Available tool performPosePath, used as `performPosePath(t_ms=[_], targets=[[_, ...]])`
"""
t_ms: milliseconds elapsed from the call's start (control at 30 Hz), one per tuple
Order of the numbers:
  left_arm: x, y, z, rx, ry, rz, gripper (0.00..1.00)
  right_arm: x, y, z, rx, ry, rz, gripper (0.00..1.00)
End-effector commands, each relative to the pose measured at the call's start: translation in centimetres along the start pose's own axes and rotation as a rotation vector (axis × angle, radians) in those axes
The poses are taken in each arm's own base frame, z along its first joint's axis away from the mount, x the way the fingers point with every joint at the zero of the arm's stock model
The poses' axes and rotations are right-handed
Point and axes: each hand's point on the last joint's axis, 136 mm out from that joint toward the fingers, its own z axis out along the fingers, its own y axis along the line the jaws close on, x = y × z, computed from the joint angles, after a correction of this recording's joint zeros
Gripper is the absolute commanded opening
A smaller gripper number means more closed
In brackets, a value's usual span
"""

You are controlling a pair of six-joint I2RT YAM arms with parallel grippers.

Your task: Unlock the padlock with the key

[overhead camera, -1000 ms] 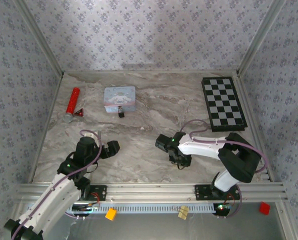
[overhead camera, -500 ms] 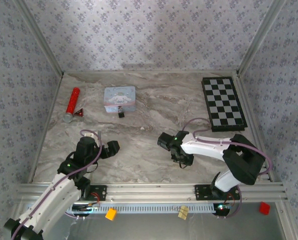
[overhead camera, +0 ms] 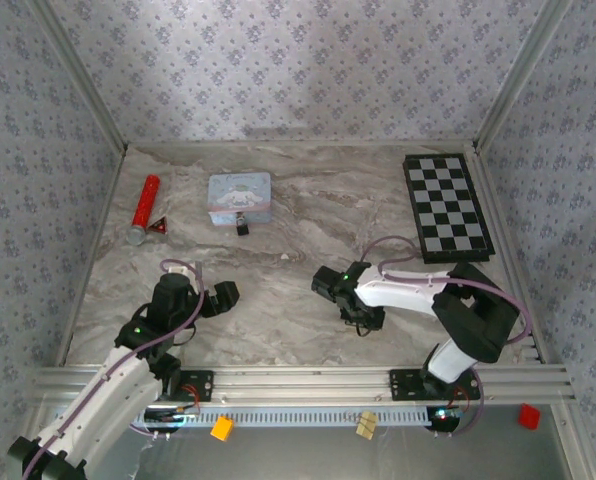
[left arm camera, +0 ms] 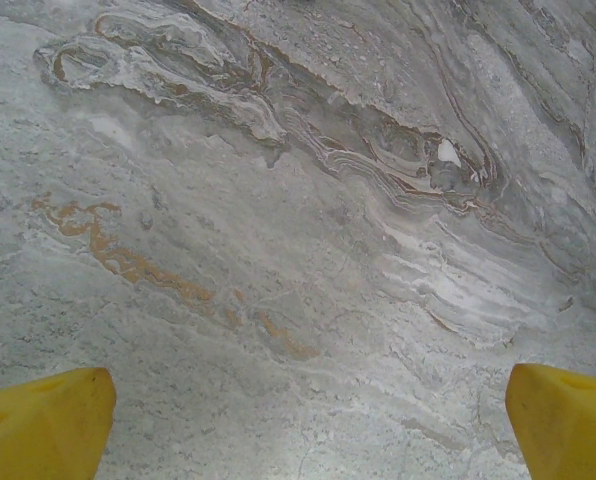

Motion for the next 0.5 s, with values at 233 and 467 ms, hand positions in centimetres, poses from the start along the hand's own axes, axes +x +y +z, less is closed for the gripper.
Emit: performPosePath(t_ms=[233,467], targets=[[-0.74,-0.58,-0.08,0.012,-0.024,0.021,1.00,0.49,-1.43,-0.32,0.046,-0.011,0.010,0.28],[-0.66,-0.51,-0.02,0.011,-0.021,0.021,1.00,0.81,-1.58,-0.57,0.046,-0.016,0.015,0.25]])
